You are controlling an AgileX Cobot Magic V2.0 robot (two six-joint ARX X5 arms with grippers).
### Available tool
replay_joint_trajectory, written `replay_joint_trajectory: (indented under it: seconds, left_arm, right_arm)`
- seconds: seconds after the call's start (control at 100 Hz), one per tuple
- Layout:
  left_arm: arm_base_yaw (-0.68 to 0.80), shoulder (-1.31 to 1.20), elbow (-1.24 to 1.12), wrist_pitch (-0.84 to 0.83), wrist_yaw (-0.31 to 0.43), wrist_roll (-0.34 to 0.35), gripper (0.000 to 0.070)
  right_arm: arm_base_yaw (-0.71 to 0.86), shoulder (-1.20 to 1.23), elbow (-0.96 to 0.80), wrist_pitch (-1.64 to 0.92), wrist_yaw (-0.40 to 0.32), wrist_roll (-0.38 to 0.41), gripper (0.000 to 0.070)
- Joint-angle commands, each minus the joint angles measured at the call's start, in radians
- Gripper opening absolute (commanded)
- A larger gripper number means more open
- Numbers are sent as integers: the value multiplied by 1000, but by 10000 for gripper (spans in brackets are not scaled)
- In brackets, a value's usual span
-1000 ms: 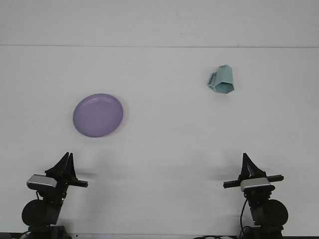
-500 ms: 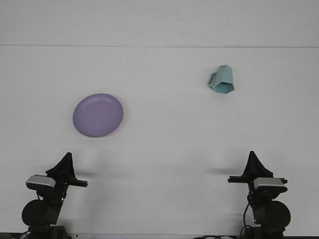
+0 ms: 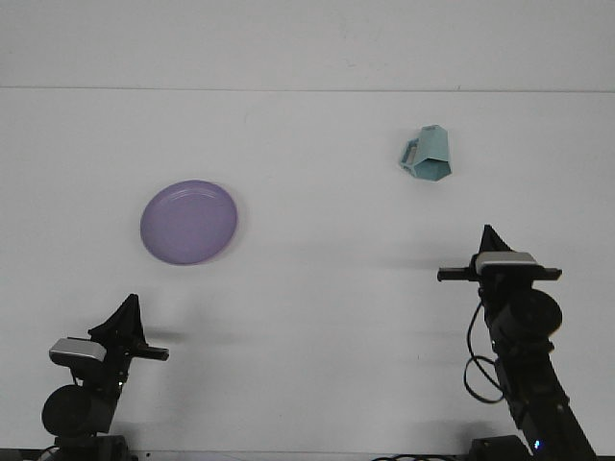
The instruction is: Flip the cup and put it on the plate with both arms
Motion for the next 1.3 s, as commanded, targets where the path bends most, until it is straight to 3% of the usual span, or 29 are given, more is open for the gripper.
replay_joint_trajectory:
  seconds: [0.0,0.05,0.09,0.31,0.76,1.29]
  left_arm:
    - [2,-1,-18,11,1,-3,10]
    - [2,-1,-18,11,1,-3,10]
    - [2,-1,-18,11,1,-3,10]
    - [2,-1,-18,11,1,-3,10]
    - [2,-1,-18,10,1,5,10]
    - [2,-1,-18,8,-2,27,10]
  right_arm:
    - [-6,123,33,61,-3,-87,126]
    - [-13,216,59,119,-2,-109,293]
    - [-19,283,76,163,-3,-124,377]
    - [-60,626,195,361,-50,-198,468]
    - [-104,1103,547,407,-112,-344,505]
    - [-137,1343,840,367,-162,-359,487]
